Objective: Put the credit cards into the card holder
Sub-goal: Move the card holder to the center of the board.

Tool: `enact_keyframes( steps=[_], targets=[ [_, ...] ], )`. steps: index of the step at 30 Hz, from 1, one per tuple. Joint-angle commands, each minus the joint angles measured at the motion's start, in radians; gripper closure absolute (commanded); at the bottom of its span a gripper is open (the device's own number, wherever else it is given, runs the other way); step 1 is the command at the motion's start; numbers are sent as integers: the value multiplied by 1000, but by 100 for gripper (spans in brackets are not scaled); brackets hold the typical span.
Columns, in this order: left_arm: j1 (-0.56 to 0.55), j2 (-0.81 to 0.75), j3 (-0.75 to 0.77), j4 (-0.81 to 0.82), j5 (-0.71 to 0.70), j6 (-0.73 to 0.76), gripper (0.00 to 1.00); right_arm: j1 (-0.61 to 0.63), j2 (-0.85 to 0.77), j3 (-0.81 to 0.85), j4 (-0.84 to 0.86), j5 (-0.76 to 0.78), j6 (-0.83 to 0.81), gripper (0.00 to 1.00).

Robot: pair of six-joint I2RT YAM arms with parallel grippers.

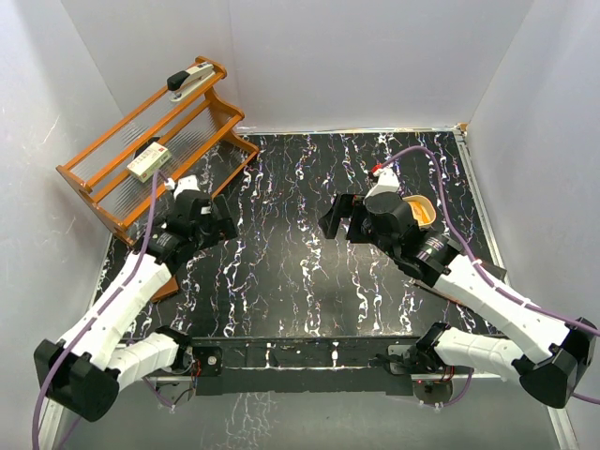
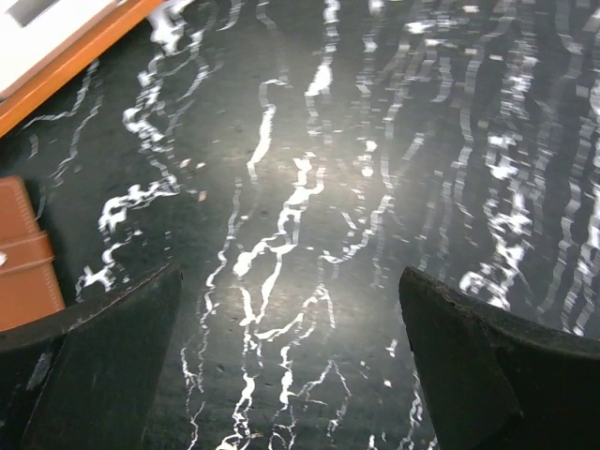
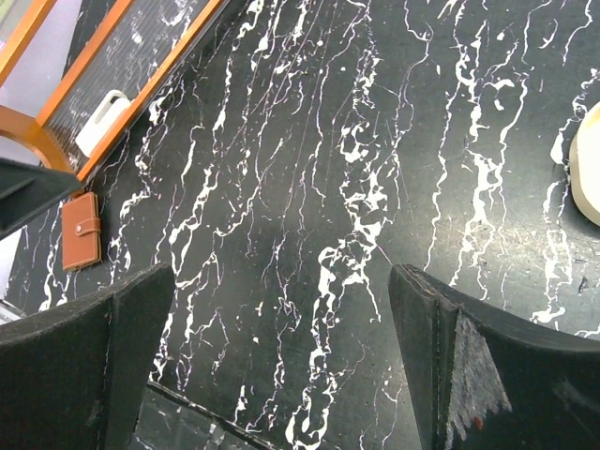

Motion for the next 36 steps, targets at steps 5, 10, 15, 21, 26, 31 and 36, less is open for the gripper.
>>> enact_keyframes(
  steps=[5, 10, 15, 21, 26, 31, 36],
  targets=[
    [39, 112, -26, -117, -315, -247, 4, 4, 16, 27, 73, -59, -10, 2],
    [121, 108, -114, -82, -312, -370, 8, 5, 35, 60, 47, -57, -14, 2],
    [246, 126, -204, -64, -331, -453, 8, 4, 20, 52, 52, -66, 2, 2],
    [415, 154, -254, 12, -329, -508, 8, 4, 3, 40, 58, -77, 10, 2],
    [454, 218, -282, 117, -299, -481, 8, 5, -12, 44, 60, -59, 10, 2],
    [462, 303, -289, 162, -272, -484, 9, 5, -18, 62, 56, -47, -14, 2],
    [463, 380, -304, 213, -168, -450, 12, 4, -28, 54, 50, -16, -16, 2]
  ],
)
